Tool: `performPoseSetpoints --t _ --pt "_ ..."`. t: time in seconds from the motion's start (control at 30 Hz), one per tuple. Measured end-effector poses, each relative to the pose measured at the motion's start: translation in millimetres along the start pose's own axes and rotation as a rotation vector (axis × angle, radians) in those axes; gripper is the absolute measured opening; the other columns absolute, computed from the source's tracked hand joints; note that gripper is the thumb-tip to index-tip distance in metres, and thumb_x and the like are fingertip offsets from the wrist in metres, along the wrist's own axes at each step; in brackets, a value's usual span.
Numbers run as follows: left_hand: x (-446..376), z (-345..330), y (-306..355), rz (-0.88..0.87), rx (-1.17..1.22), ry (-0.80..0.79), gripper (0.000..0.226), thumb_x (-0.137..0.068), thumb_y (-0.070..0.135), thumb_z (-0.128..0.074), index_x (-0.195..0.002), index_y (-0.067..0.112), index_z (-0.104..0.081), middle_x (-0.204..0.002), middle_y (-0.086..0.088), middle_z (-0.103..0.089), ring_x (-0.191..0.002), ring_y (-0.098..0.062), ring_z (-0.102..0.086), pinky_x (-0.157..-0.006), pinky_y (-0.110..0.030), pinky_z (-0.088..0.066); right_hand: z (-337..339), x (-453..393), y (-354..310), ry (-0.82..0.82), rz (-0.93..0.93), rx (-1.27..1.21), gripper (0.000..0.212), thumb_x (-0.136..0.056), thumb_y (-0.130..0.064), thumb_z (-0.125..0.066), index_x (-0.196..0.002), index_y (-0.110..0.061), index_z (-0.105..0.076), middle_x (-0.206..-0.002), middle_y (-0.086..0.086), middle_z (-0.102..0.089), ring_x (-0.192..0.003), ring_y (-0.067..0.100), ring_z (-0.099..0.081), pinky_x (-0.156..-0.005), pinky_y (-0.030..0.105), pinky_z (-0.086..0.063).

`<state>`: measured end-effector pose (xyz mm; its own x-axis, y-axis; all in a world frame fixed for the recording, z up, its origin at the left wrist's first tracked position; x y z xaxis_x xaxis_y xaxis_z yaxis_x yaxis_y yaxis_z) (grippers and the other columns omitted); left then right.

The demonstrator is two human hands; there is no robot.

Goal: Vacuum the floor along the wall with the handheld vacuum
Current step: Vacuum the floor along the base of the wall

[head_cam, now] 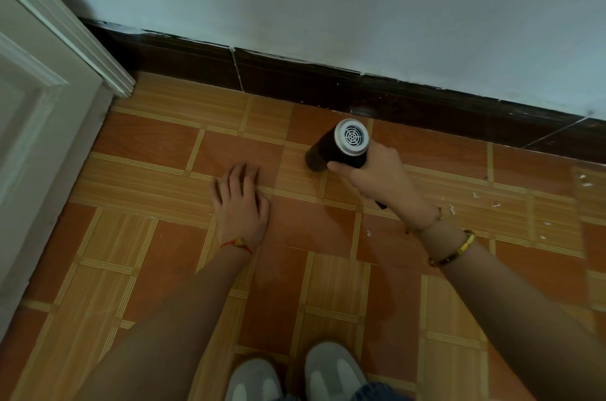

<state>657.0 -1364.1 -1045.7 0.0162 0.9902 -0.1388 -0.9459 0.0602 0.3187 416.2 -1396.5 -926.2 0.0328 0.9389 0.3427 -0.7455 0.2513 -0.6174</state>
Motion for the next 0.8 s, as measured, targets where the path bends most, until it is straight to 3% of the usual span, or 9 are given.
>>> performPoseSetpoints --t 0.07,0.1,0.17,0.23,0.43,0.63,0.7,0.8 --pt "0 0 0 -0.002 0.008 0.0 0.047 -0.094 0.026 -0.046 -0.139 0.013 -0.049 -0.145 -0.013 -0.046 -0.137 -0.032 -0.036 -0.119 -0.058 -0.018 -4 7 -4 -0.022 0.033 0.033 0.061 -0.083 -0.047 -0.069 -0.136 -0.023 -0.048 -0.123 -0.002 -0.064 -0.114 0.017 -0.058 -0.109 0.03 -0.031" --pt "0 0 0 -0.002 0.01 -0.003 0.048 -0.094 0.027 -0.046 -0.139 0.013 -0.049 -0.145 -0.013 -0.046 -0.137 -0.032 -0.036 -0.119 -0.058 -0.018 -7 12 -7 -0.071 0.048 0.051 0.061 -0.084 -0.045 -0.068 -0.137 -0.023 -0.048 -0.127 -0.002 -0.063 -0.119 0.015 -0.055 -0.108 0.022 -0.02" --pt "0 -1 0 -0.001 0.012 -0.011 0.048 -0.094 0.027 -0.044 -0.14 0.012 -0.049 -0.145 -0.014 -0.046 -0.137 -0.033 -0.035 -0.119 -0.059 -0.018 -15 20 -9 -0.144 0.061 0.043 0.058 -0.084 -0.041 -0.07 -0.134 -0.02 -0.05 -0.124 -0.002 -0.063 -0.117 0.013 -0.056 -0.096 0.015 -0.03" --pt "0 -1 -1 -0.001 0.012 -0.019 0.048 -0.094 0.028 -0.044 -0.14 0.012 -0.049 -0.145 -0.014 -0.046 -0.137 -0.033 -0.035 -0.118 -0.059 -0.018 -19 25 -7 -0.108 0.057 0.002 0.056 -0.083 -0.041 -0.071 -0.131 -0.019 -0.053 -0.119 -0.001 -0.065 -0.111 0.014 -0.059 -0.084 0.018 -0.04" --pt "0 0 2 0.002 -0.017 -0.042 0.051 -0.094 0.029 -0.036 -0.14 0.01 -0.048 -0.145 -0.015 -0.046 -0.136 -0.036 -0.038 -0.118 -0.06 -0.02 3 31 19 0.261 -0.031 -0.028 0.066 -0.082 -0.044 -0.071 -0.136 -0.017 -0.046 -0.122 0.003 -0.065 -0.111 0.021 -0.061 -0.085 0.032 -0.052" --pt "2 -4 34 -0.12 0.045 -0.053 0.049 -0.092 0.026 -0.035 -0.134 0.009 -0.052 -0.139 -0.016 -0.051 -0.134 -0.036 -0.04 -0.115 -0.064 -0.023 0 42 29 0.093 -0.02 -0.026 0.059 -0.082 -0.043 -0.071 -0.131 -0.017 -0.052 -0.118 -0.001 -0.066 -0.109 0.014 -0.06 -0.08 0.019 -0.045" --pt "1 -7 49 -0.173 0.064 -0.076 0.048 -0.091 0.025 -0.036 -0.133 0.009 -0.052 -0.139 -0.017 -0.051 -0.133 -0.036 -0.041 -0.115 -0.063 -0.025 1 44 33 0.092 -0.014 -0.04 0.055 -0.082 -0.043 -0.072 -0.128 -0.018 -0.055 -0.114 -0.002 -0.066 -0.107 0.012 -0.06 -0.074 0.013 -0.04" --pt "-2 -12 66 -0.206 0.059 -0.111 0.048 -0.091 0.026 -0.036 -0.133 0.01 -0.052 -0.141 -0.016 -0.049 -0.134 -0.036 -0.04 -0.114 -0.062 -0.027 12 48 49 0.17 -0.052 -0.034 0.058 -0.083 -0.044 -0.07 -0.131 -0.018 -0.052 -0.118 -0.001 -0.066 -0.109 0.015 -0.06 -0.077 0.017 -0.041"
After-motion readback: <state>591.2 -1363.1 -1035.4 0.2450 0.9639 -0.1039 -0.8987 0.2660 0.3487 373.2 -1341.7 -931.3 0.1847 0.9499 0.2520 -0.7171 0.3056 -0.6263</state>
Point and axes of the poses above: each hand's wrist, its own x-axis away from the middle knuckle, its own z-axis out of the back of the hand, y = z × x, the point moved 3 cm from there along -x, towards the middle knuckle
